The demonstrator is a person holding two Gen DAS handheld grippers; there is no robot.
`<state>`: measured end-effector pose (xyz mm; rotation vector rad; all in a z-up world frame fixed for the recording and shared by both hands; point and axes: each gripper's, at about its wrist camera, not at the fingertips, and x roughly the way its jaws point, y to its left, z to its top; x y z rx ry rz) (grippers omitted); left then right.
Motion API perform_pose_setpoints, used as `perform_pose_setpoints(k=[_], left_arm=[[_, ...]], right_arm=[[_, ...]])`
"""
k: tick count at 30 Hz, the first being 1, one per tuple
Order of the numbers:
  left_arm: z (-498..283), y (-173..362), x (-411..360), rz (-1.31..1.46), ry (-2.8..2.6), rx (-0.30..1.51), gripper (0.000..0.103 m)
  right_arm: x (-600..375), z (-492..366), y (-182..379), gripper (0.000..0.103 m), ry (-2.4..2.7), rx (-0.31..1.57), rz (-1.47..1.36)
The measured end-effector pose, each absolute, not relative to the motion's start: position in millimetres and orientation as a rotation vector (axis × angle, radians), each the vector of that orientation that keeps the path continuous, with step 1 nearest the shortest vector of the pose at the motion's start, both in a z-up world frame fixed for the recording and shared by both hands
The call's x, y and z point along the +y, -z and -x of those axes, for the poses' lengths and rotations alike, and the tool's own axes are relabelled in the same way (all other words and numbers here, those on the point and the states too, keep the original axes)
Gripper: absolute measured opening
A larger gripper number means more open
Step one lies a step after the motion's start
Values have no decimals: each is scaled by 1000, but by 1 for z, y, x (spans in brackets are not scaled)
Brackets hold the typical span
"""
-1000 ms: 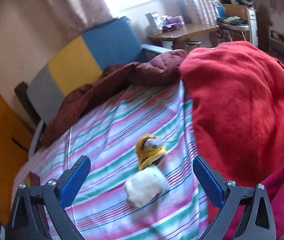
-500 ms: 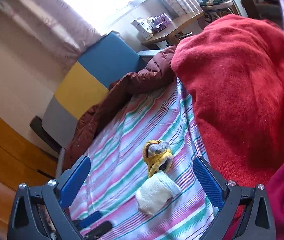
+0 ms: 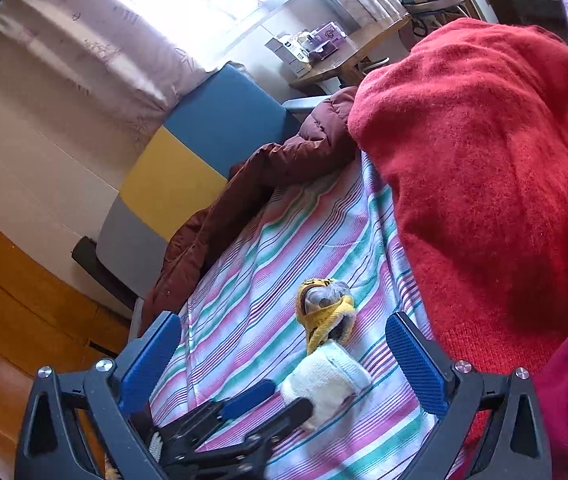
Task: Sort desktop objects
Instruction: 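Move both tools to the white sock and yellow plush, grasp the white sock with the left tool, then grasp the yellow plush toy with the right tool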
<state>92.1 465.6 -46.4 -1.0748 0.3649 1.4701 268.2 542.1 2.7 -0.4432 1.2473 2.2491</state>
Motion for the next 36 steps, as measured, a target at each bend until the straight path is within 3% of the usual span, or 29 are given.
perform_pose_setpoints(k=[7, 11, 16, 26, 33, 35, 36], left_arm=[[-95, 64, 486, 1112, -1440, 388, 65], [-97, 64, 483, 1089, -1442, 369, 57], [-99, 62, 469, 1074, -1463, 359, 56], [-79, 50, 377, 1102, -1678, 350, 56], [-50, 52, 312, 1144, -1819, 277, 56], [-48, 53, 306, 1136, -1832, 269, 56], [-49, 53, 308, 1132, -1833, 268, 56]], right_arm=[[542, -268, -2, 103, -2247, 1245, 455], [543, -267, -1, 103, -2238, 1246, 462], [543, -267, -1, 103, -2225, 1242, 470], [546, -251, 7, 103, -2184, 1244, 609], [558, -192, 10, 103, -2174, 1096, 827], [564, -175, 16, 99, -2159, 1038, 883], [567, -164, 23, 90, -2140, 970, 936]])
